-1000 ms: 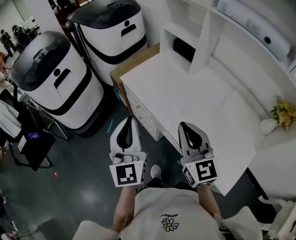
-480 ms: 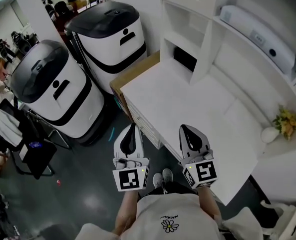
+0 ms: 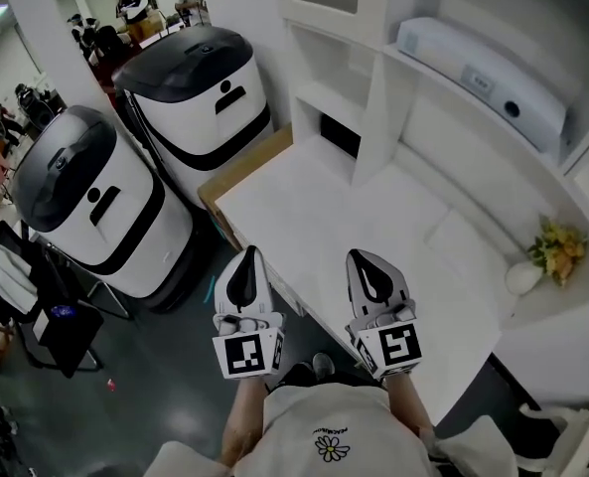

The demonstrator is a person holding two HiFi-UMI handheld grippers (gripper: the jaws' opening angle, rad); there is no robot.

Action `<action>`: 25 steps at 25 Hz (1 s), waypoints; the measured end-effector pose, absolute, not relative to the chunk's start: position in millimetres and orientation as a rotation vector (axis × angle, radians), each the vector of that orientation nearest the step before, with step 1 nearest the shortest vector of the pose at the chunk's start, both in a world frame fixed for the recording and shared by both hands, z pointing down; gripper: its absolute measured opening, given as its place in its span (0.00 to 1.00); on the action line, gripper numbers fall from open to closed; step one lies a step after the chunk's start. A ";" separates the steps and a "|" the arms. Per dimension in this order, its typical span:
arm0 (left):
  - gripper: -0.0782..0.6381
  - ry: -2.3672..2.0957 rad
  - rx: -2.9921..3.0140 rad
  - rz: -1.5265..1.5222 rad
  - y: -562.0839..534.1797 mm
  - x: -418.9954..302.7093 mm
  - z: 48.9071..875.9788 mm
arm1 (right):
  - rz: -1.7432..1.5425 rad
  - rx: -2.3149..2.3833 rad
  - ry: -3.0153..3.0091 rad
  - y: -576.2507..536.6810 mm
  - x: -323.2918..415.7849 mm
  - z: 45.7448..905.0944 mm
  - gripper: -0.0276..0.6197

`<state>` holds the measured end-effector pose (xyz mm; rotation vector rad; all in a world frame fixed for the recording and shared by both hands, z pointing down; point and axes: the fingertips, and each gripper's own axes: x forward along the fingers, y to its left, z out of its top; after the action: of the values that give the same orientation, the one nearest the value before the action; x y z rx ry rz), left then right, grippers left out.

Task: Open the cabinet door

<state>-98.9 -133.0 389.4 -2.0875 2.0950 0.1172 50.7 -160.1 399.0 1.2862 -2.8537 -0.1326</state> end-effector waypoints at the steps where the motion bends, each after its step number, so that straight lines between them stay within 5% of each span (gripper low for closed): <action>1: 0.12 2.086 -2.089 0.116 -137.8 -95.3 389.0 | -0.127 1.308 -2.851 -164.6 56.9 400.4 0.04; 25: 0.12 1.568 -2.485 0.160 -258.7 -24.9 357.2 | -0.218 1.877 -2.572 -226.5 110.2 371.2 0.04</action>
<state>-24.9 -258.7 357.2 -2.4847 1.5677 0.1604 110.2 -226.5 371.2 1.8774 -2.5723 -0.2178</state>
